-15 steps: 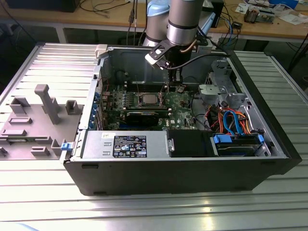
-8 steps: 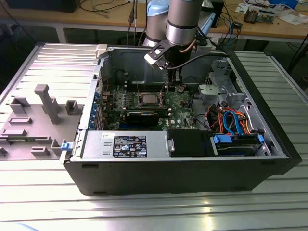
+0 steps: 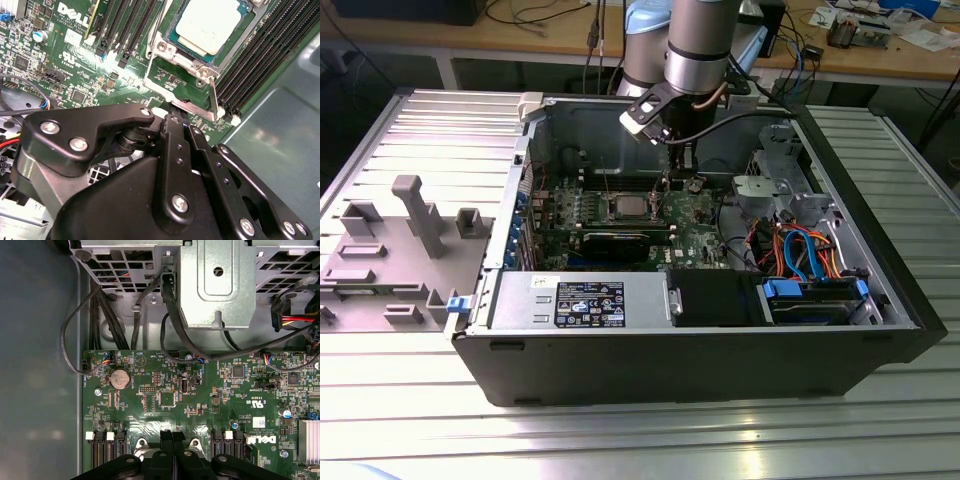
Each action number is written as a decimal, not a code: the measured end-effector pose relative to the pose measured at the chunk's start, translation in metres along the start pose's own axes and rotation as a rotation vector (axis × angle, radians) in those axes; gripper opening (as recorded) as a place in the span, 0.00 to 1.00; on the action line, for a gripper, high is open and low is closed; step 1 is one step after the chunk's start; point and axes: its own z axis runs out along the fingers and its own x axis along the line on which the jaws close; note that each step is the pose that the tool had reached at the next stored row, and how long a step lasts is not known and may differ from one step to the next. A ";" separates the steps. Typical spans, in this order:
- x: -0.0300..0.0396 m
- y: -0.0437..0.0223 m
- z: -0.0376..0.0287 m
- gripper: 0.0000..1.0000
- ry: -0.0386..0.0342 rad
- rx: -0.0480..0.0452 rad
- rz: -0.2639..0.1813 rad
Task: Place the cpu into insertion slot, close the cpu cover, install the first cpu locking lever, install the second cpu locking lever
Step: 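Close the cpu cover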
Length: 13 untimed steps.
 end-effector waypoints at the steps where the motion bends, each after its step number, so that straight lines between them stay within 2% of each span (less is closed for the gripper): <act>1: 0.0000 -0.0001 0.0000 0.11 0.0000 0.0000 0.000; 13: 0.0000 -0.0033 0.0000 0.11 0.0000 0.0000 0.000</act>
